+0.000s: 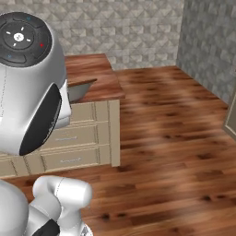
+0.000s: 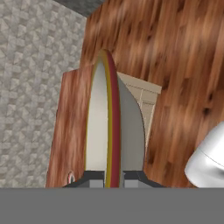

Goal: Move the bowls from the cabinet to the plates on the dining table.

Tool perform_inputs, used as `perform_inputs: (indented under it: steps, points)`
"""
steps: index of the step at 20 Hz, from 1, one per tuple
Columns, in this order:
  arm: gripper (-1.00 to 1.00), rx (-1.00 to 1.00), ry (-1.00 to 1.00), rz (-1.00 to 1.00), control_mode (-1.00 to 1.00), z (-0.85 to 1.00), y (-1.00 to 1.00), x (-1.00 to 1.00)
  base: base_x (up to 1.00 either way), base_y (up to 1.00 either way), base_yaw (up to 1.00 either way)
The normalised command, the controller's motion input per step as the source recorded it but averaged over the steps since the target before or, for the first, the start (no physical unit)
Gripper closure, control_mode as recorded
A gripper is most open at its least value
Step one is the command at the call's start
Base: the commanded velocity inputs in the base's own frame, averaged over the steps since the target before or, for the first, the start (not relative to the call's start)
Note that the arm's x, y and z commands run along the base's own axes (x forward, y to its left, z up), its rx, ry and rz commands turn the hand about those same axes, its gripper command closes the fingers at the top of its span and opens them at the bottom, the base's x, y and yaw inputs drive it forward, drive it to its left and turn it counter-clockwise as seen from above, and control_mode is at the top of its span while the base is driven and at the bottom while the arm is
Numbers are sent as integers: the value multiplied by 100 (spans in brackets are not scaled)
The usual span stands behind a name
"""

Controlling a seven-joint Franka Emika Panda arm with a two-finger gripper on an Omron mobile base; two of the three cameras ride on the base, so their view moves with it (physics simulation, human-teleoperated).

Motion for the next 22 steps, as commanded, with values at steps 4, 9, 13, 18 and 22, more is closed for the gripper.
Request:
perform_inputs:
  steps: [4, 9, 13, 18, 22]
  points:
    - [100, 0, 0, 0, 100, 0, 0, 0, 44, 37, -2]
    - [100, 0, 0, 0, 100, 0, 0, 0, 47, 43, -1]
    - [100, 0, 0, 0, 100, 0, 0, 0, 40, 51, -1]
    - [100, 0, 0, 0, 100, 0, 0, 0, 29, 60, 0]
    - [100, 0, 0, 0, 100, 0, 0, 0, 5, 62, 0]
